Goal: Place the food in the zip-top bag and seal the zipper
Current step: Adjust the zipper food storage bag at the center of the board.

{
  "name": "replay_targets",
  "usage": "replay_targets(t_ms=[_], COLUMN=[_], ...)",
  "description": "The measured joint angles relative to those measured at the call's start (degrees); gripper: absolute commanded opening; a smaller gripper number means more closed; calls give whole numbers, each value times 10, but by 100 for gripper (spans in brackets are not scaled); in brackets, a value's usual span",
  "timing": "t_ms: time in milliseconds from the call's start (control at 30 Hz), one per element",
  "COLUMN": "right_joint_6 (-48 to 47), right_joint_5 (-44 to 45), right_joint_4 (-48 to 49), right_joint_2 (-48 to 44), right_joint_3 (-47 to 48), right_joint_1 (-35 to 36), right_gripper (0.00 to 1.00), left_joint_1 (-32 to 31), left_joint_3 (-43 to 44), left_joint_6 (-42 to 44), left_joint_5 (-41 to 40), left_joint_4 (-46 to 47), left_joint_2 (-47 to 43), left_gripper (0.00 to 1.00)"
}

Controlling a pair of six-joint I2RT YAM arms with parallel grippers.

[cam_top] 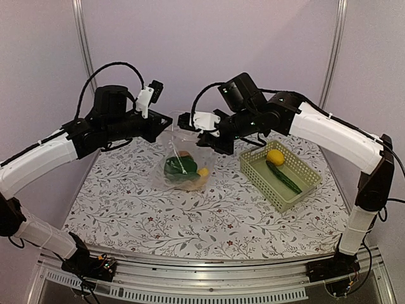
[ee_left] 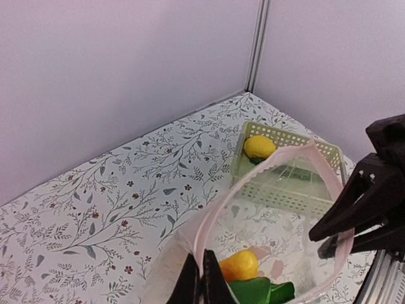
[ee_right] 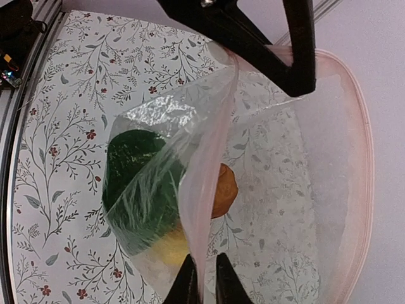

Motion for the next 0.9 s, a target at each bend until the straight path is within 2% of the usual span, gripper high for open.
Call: replay_targets(t_ms=[100,233,400,567,700,900], right_joint_6=[0,9,24,57,86,124], right_joint_5=[-10,-35,-109,-189,-209,-191], right_joint_4=[-4,-16,-37,-27,-8,10], right_joint_2=[0,-3,-41,-119,-153,-156], right_joint_3=[0,2,1,-47,-125,-234], right_joint_1=[0,-6,-60,-221,-331,-391], right_gripper=[42,49,49,49,46,42], left_joint_1=[6,9,9,9,9,9], left_joint_3=[23,23,23,23,23,23], left_joint_6=[0,-1,-1,-1,-1,-1], left_joint_5=[1,3,-2,-6,-8,-7], left_joint_4=[-1,-7,-7,-7,-7,-6], left_joint_2=[30,52,53,53,53,56], left_gripper=[0,0,0,0,0,0])
